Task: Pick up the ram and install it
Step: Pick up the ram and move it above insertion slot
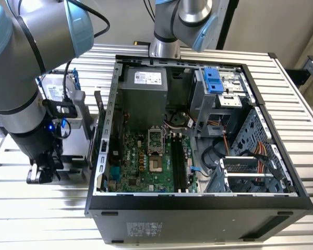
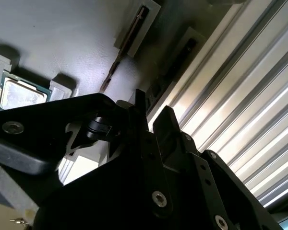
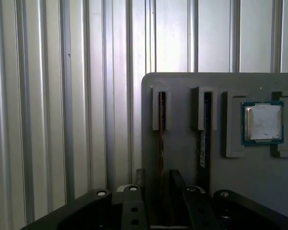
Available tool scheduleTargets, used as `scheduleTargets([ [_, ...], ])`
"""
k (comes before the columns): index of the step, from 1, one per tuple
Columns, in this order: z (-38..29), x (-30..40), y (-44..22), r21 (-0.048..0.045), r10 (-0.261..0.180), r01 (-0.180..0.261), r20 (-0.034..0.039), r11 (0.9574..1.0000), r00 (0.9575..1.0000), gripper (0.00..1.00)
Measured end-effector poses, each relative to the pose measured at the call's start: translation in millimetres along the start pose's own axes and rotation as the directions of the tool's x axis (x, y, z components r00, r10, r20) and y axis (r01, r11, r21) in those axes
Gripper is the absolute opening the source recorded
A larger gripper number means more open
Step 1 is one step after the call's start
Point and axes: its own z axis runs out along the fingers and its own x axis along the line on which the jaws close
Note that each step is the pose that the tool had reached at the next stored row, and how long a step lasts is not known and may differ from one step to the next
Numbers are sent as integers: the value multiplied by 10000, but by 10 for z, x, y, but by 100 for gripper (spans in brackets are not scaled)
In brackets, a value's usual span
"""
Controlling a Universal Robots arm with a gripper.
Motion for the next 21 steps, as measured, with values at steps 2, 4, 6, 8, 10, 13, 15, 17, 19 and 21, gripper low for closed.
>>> scheduleTargets([
  [2, 2, -13, 0, 3, 0, 0, 0, 10000, 10000, 100],
  [4, 2, -13, 0, 2, -2, 2, 0, 10000, 10000, 100],
  [6, 3, -13, 0, 3, -1, 1, 0, 10000, 10000, 100],
  [8, 3, -13, 0, 3, 0, 0, 0, 10000, 10000, 100],
  [10, 3, -13, 0, 3, 0, 0, -1, 10000, 10000, 100],
  [13, 3, -13, 0, 3, 0, 0, -1, 10000, 10000, 0],
  [15, 3, -13, 0, 4, 0, 0, -2, 10000, 10000, 0],
  [17, 3, -13, 0, 3, 0, 0, -2, 10000, 10000, 0],
  [19, 3, -13, 0, 3, 0, 0, -2, 10000, 10000, 0],
  [21, 3, -13, 0, 3, 0, 0, -3, 10000, 10000, 0],
])
